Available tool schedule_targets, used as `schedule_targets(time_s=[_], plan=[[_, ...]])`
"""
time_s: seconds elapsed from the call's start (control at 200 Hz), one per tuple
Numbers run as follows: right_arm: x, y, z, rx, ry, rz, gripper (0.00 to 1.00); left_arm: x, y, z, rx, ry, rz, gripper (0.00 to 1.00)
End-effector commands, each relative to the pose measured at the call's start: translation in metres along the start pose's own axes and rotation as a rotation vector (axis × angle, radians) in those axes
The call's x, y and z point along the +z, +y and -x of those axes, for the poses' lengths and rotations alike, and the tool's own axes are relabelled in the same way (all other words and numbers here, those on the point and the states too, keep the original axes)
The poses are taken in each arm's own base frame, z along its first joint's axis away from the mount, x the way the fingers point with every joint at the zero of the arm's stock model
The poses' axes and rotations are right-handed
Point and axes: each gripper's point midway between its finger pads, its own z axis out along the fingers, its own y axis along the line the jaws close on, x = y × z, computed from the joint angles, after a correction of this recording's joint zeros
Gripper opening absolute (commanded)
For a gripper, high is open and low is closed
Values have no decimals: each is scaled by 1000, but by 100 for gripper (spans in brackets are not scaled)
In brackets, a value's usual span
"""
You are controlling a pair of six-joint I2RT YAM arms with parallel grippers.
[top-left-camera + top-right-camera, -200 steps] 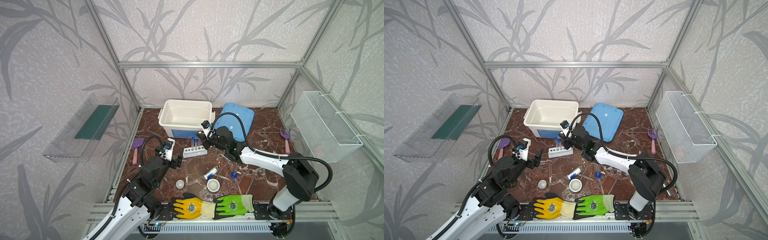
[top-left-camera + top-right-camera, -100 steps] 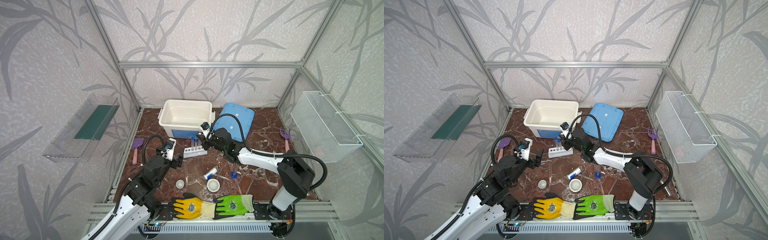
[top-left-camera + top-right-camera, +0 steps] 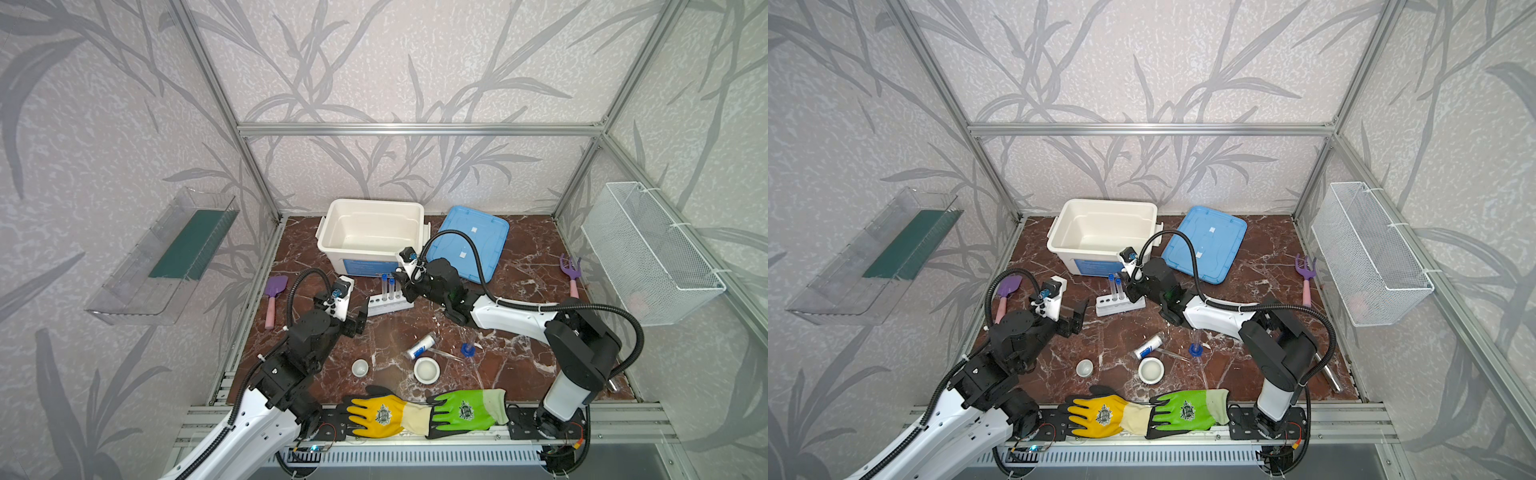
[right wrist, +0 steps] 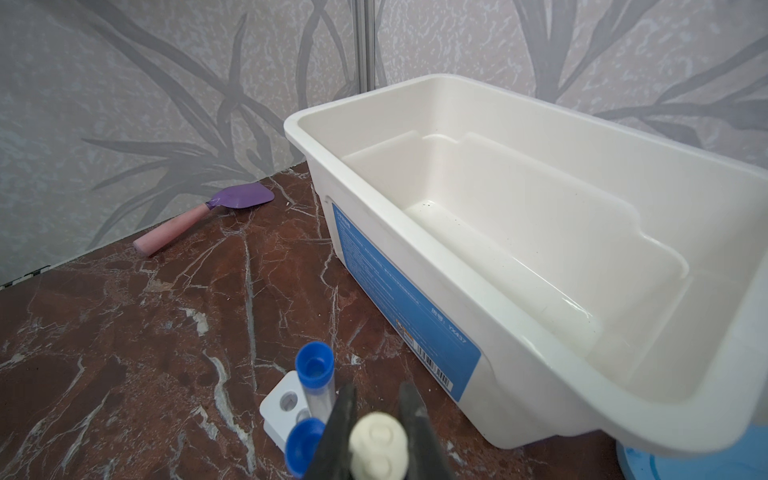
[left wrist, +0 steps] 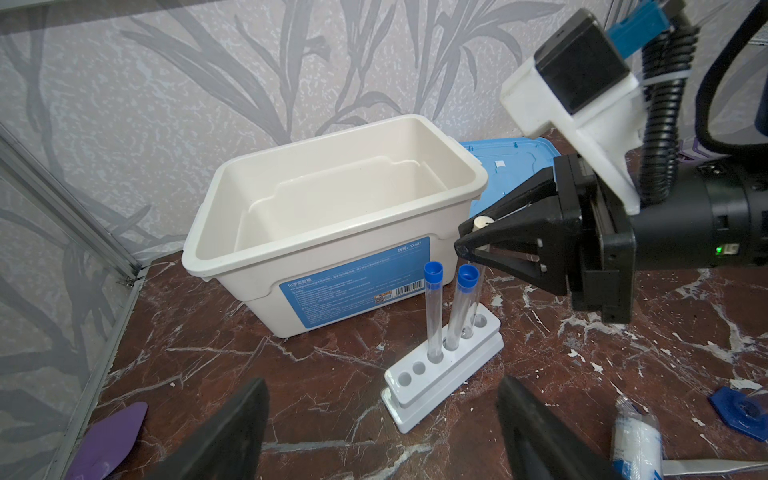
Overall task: Organize the chemistry lab equipment
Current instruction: 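Lower the stoppered tube with the right gripper into a hole of the white rack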
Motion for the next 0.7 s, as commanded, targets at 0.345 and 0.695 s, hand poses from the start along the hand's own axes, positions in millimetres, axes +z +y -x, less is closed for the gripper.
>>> schedule_targets(time_s=[0.345,0.695], plan=[[7,-2,-14,26,2,-9,8,0,0,-1,7,-7,-2,86],[9,-4,-23,29,10,-22,9,0,0,0,9,-10,-4,86]])
